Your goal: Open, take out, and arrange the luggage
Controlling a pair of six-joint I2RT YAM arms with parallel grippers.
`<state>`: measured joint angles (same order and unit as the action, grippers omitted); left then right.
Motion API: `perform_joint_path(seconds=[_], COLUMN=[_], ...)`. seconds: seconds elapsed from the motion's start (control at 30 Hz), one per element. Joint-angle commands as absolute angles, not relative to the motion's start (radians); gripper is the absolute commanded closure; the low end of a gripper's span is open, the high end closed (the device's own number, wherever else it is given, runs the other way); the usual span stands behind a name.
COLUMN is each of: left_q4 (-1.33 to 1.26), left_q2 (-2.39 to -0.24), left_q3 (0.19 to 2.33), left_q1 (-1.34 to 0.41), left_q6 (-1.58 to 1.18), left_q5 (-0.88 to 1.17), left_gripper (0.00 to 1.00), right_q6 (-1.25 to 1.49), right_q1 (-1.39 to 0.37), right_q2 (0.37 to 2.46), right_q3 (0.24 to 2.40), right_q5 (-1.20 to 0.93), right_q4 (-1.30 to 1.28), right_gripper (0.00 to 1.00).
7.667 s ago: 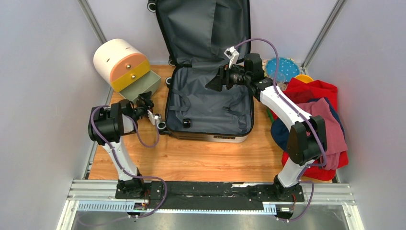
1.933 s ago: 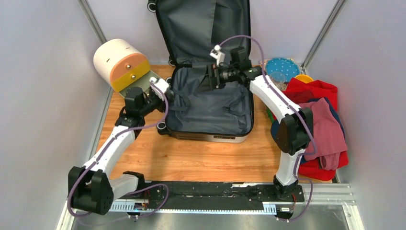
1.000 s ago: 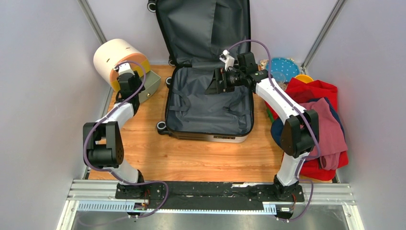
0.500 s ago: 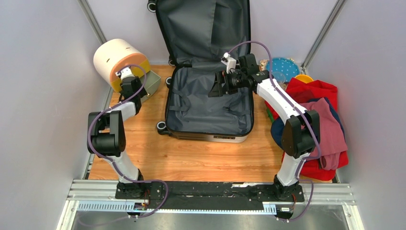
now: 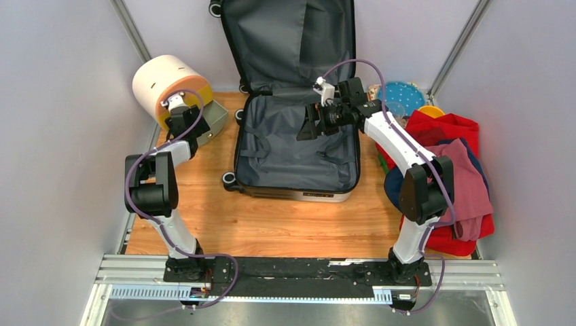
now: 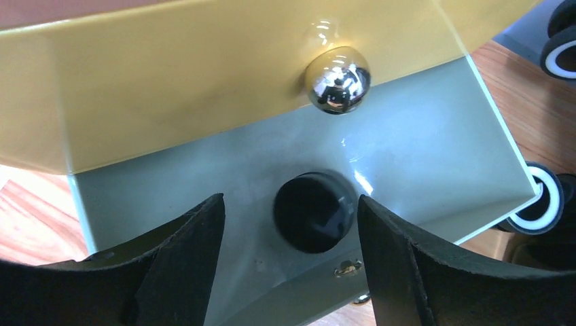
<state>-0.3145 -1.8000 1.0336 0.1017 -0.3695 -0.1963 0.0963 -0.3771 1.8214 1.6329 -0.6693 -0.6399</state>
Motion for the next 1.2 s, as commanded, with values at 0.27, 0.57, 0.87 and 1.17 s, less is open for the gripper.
perform_joint_path(seconds=[0.27, 0.57, 0.87, 1.17], left_q4=[-0.397, -0.325, -0.247, -0.28], left_q2=[-1.536, -1.378, -1.354, -1.465], left_q3=[0.93, 0.805, 0.73, 0.718], left_q1=[0.124, 0.143, 0.143, 0.141], left_q6=[-0.249, -0.115, -0.109, -0.066], left_q5=[0.041, 0.196, 0.262, 0.23], left_gripper=[0.23, 0.37, 0.46, 0.46], right_q6=[-0.036, -0.112, -0.167, -0.233], right_q1=[-0.425, -0.564, -0.663, -0.657], right_q2=[1.833, 1.983, 2.118, 2.062], right_q3=[1.605, 1.672, 1.686, 1.56], right_q5=[-0.69, -0.643, -0.588, -0.425], right_q4=[-0.664, -0.706, -0.718, -0.684], right_gripper=[0.23, 0.57, 0.68, 0.65])
